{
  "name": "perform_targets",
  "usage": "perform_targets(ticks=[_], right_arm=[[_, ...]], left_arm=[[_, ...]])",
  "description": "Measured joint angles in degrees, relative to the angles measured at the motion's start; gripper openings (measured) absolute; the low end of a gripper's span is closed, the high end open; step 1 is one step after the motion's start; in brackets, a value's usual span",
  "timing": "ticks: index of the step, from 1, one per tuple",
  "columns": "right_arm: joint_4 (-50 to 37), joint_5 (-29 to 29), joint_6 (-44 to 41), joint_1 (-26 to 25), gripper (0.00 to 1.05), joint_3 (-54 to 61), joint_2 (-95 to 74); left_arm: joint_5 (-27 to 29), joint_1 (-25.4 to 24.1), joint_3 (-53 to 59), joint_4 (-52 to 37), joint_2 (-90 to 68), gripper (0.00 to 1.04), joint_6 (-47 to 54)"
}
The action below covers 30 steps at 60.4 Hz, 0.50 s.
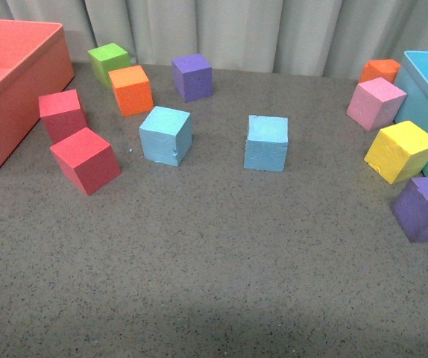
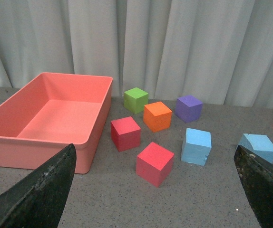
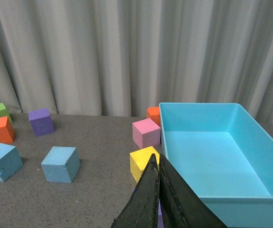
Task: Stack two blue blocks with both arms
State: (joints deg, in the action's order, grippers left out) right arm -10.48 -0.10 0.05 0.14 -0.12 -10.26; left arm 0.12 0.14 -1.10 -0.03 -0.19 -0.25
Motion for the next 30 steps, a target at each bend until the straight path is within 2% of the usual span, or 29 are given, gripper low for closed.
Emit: perform_targets(ticks=[3, 7, 20, 30], right_arm=[[1.4, 0.0, 0.0, 0.0, 0.01, 0.0, 1.3], [9.7, 0.1, 0.0, 0.0, 0.01, 0.0, 7.8], [10.4, 0.2, -0.1, 0.0, 0.01, 0.0, 10.0], [10.4, 0.2, 0.0, 0.0, 0.28, 0.0, 10.0]], left_arm=[[0.0, 0.0, 0.0, 0.0, 0.0, 0.98, 0.0], [0.0, 0.0, 0.0, 0.0, 0.0, 0.98, 0.0], [0.0, 0.0, 0.0, 0.0, 0.0, 0.98, 0.0], [0.0, 0.0, 0.0, 0.0, 0.0, 0.98, 0.0]])
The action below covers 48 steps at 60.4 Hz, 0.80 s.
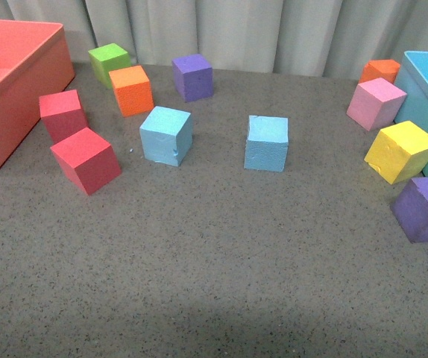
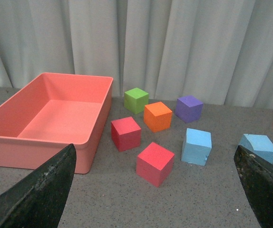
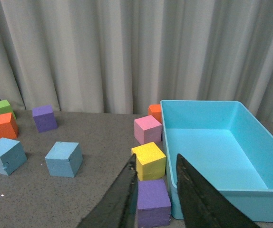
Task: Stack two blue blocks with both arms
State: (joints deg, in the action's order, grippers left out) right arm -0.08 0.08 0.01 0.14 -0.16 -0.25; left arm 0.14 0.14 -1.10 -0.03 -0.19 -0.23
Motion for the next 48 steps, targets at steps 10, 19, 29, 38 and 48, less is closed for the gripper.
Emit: perform_targets(ticks=[10, 19, 29, 38, 48], right_arm=[[0.0, 0.0, 0.0, 0.0, 0.58, 0.0, 0.0], [0.0, 0.0, 0.0, 0.0, 0.85, 0.0, 0.0], [0.0, 0.0, 0.0, 0.0, 0.94, 0.0, 0.0], [0.0, 0.0, 0.0, 0.0, 0.95, 0.0, 0.0], [0.0, 0.0, 0.0, 0.0, 0.95, 0.0, 0.0]], left_arm=[[0.0, 0.0, 0.0, 0.0, 0.0, 0.98, 0.0], [0.0, 0.0, 0.0, 0.0, 0.0, 0.98, 0.0], [7.5, 2.9, -1.8, 3.3, -7.5, 0.98, -4.3], [5.8, 4.5, -5.2, -13.7, -30.7, 0.98, -8.4], [-1.1, 7.8, -18.3, -23.1, -59.8, 0.98, -10.8]])
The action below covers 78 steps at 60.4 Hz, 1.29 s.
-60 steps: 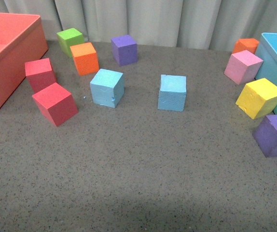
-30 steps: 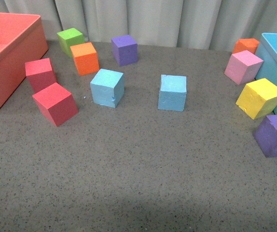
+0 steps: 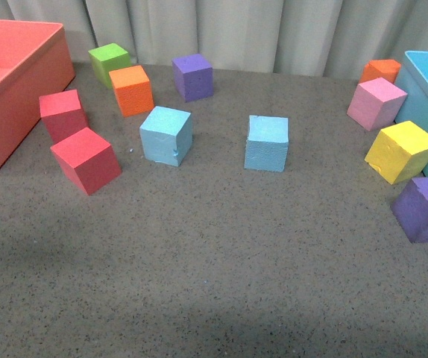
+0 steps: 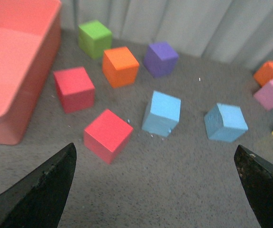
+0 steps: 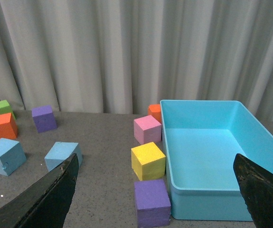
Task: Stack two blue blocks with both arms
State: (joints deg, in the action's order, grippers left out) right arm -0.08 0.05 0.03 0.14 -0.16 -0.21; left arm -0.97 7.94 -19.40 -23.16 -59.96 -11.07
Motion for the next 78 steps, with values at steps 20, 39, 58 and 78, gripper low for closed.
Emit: perform_targets(ticks=[20, 39, 58, 78], right_arm=[[0.0, 0.0, 0.0, 0.0, 0.95, 0.0, 0.0], [0.0, 0.0, 0.0, 0.0, 0.95, 0.0, 0.0], [0.0, 0.0, 0.0, 0.0, 0.95, 0.0, 0.0], [0.0, 0.0, 0.0, 0.0, 0.95, 0.0, 0.0]], left_arm=[[-6.7, 5.2, -31.3, 16.9, -37.4, 0.98, 3.5], [-4.6, 7.9, -56.7, 29.2, -57.8, 0.98, 9.4], [-2.7, 7.1, -70.2, 38.8, -70.2, 0.98, 13.2], [-2.8, 7.1, -76.7, 42.4, -75.6, 0.98, 14.0]])
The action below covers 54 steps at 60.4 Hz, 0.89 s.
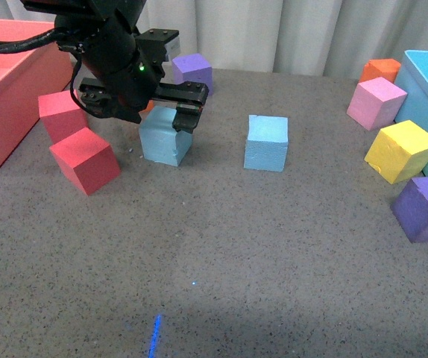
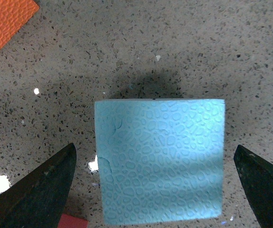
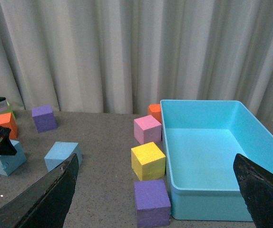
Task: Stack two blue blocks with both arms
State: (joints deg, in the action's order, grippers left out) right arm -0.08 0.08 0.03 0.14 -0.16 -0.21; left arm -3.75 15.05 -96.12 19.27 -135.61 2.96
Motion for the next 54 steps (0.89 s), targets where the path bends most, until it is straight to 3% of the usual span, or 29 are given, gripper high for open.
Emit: perform_targets(ticks=[17, 27, 32, 42, 54], right_arm=[[0.0, 0.0, 0.0, 0.0, 0.95, 0.0, 0.0], [0.0, 0.0, 0.0, 0.0, 0.95, 0.0, 0.0], [0.0, 0.0, 0.0, 0.0, 0.95, 0.0, 0.0], [0.0, 0.0, 0.0, 0.0, 0.95, 0.0, 0.0], [0.0, 0.0, 0.0, 0.0, 0.95, 0.0, 0.0]], left_arm=[[0.3, 0.5, -1.7, 2.1, -3.7, 0.98, 0.4], [0.1, 0.9, -3.0, 2.7, -4.1, 0.64, -0.3], [0.1, 1.1, -3.1, 2.7, -4.1, 0.56, -0.5], [-0.5, 1.4, -3.0, 2.5, -4.0, 0.48, -1.0], [-1.7, 2.6, 1.4, 1.0, -0.2, 0.47, -2.0]])
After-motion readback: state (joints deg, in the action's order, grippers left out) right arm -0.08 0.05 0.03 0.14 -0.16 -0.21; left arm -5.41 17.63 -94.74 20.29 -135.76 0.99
